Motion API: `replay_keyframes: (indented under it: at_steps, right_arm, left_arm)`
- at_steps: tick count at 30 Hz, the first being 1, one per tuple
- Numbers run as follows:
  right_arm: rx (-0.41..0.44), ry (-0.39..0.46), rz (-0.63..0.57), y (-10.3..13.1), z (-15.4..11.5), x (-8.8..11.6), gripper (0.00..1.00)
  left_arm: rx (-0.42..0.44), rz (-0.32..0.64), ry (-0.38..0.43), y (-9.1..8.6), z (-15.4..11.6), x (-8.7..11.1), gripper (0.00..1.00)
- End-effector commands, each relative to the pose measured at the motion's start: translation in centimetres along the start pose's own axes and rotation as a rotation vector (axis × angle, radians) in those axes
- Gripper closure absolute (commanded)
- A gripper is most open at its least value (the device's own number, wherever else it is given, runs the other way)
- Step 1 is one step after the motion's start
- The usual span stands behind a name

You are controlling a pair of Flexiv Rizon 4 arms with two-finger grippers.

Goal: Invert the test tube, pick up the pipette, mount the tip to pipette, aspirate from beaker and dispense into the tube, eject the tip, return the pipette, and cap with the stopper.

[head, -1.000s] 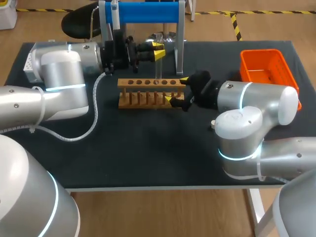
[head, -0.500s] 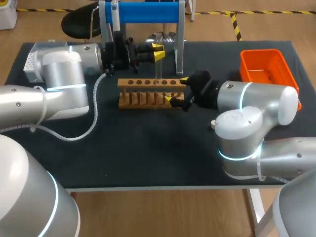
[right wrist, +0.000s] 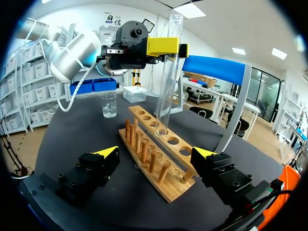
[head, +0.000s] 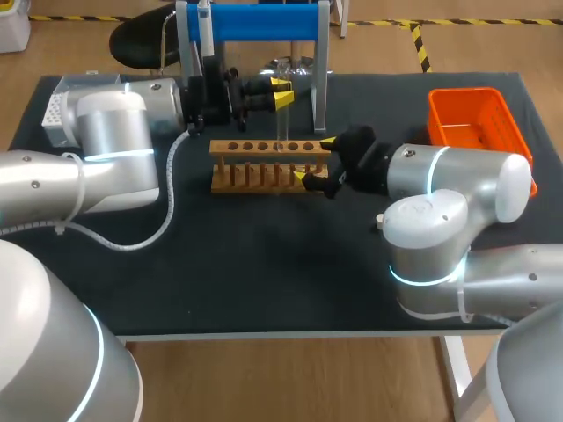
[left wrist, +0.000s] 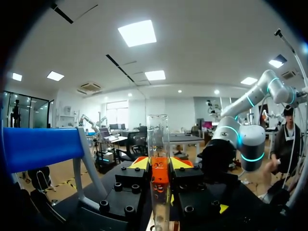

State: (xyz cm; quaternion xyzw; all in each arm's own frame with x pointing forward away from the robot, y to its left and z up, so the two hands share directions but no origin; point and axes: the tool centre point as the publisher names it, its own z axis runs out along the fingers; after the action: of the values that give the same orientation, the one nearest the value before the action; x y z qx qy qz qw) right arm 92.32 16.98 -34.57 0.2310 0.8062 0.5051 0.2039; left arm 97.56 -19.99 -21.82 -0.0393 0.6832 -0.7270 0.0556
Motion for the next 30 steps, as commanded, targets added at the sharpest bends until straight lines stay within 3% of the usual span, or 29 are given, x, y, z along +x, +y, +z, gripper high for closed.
replay_keyframes:
  at_steps: [1, 15, 30]
  right_arm:
    - [-0.003, 0.001, 0.0, -0.06, -0.05, 0.0, 0.0]
    - [-0.003, 0.001, 0.0, -0.06, -0.05, 0.0, 0.0]
    - [-0.003, 0.001, 0.0, -0.06, -0.05, 0.0, 0.0]
  left_arm:
    - [0.008, 0.004, 0.001, 0.52, -0.05, -0.14, 1.0]
    - [-0.001, 0.018, -0.005, -0.2, -0.44, -0.07, 1.0]
    - [0.01, 0.02, -0.012, 0.53, -0.47, -0.35, 1.0]
